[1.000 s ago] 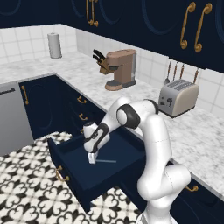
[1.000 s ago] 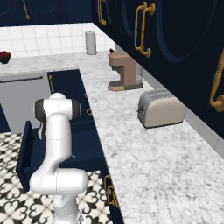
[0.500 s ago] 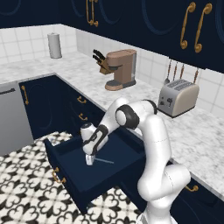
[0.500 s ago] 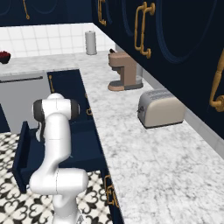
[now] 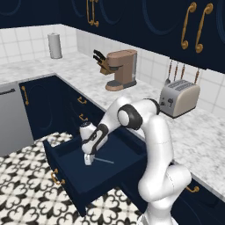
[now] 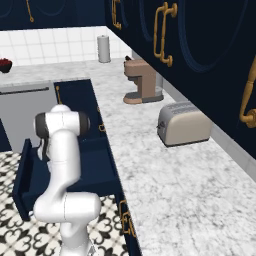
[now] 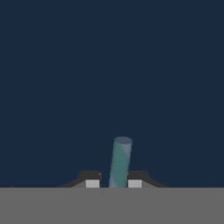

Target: Take a straw from the drawer in front and place it inside the glass cup on the dining counter.

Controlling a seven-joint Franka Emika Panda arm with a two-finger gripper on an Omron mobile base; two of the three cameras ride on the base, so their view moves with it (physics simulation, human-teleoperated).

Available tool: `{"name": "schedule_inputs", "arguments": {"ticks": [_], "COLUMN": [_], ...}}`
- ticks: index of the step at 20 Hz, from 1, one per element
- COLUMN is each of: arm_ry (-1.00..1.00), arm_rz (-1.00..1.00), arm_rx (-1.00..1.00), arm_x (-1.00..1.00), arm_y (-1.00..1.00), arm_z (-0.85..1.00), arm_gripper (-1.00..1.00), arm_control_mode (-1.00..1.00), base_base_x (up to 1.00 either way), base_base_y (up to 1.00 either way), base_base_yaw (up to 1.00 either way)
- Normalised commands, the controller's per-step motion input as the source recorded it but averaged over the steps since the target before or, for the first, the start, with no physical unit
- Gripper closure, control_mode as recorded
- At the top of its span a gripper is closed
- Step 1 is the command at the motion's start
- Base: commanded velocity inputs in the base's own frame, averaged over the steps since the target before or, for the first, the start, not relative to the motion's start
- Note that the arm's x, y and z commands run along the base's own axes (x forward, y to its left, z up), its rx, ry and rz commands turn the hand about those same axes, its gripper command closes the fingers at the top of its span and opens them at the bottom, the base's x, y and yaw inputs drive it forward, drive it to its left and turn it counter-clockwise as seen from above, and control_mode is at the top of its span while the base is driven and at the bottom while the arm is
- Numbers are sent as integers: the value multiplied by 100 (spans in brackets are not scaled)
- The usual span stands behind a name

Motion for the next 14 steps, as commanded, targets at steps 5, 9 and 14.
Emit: {"name": "schedule_inputs", "arguments": {"ticks": [5, 9, 14], "arm_ry": [0, 0, 0], "arm_rz": [-8, -7, -8], "arm_rx": [15, 16, 14], "arm_x": [-42, -20, -24], "arm_y": [-23, -12, -13], "arm_z": [100, 100, 100], "arm_gripper": [100, 100, 100], "arm_control_mode": [-100, -100, -100], "base_base_x": [0, 0, 0], "base_base_y": [0, 0, 0], "base_base_yaw": [0, 0, 0]}}
